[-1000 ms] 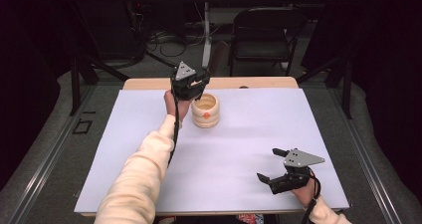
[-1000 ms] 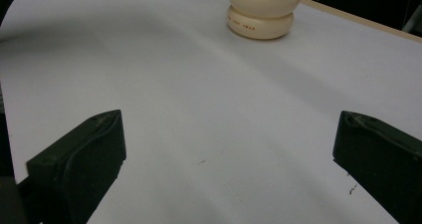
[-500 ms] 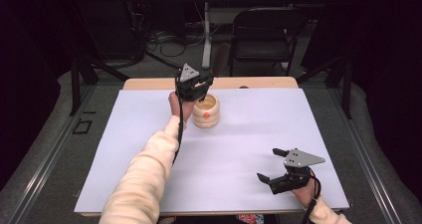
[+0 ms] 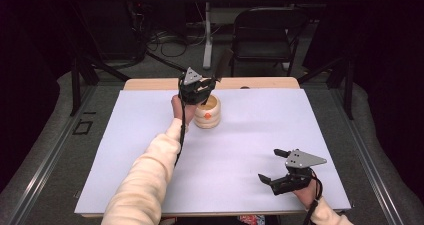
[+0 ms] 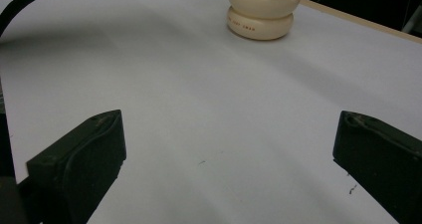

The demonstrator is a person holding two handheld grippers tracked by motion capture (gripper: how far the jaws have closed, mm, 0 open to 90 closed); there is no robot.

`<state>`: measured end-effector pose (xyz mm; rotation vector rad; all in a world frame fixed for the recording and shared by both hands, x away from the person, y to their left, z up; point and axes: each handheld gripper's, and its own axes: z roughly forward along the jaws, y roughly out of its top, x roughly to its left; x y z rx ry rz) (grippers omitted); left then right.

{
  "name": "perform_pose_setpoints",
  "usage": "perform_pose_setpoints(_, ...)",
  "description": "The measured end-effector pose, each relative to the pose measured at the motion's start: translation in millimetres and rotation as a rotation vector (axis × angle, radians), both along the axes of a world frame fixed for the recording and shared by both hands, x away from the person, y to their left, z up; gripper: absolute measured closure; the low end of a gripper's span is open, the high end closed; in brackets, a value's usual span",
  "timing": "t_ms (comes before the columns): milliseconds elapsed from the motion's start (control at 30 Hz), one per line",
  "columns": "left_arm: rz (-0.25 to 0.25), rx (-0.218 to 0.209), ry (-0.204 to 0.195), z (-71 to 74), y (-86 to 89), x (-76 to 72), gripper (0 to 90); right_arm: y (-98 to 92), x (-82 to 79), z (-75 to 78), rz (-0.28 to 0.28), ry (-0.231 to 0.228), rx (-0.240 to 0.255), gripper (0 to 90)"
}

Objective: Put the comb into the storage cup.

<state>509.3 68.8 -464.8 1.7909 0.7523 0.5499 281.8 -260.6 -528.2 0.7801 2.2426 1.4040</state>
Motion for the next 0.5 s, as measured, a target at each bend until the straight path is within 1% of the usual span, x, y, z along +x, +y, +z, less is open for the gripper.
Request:
perform_pose_setpoints(67,-0.001,0.008,0.004,-1.5,0.0,-0.1,72.4,0.1,0.0,0.0,0.000,0.001,-0.001,0.0)
perform_pose_setpoints(500,-0.001,0.012,0.019,-6.9,0.0,1.4,72.5,0.0,-0.1,0.1,-0.001,0.000,0.000,0.0)
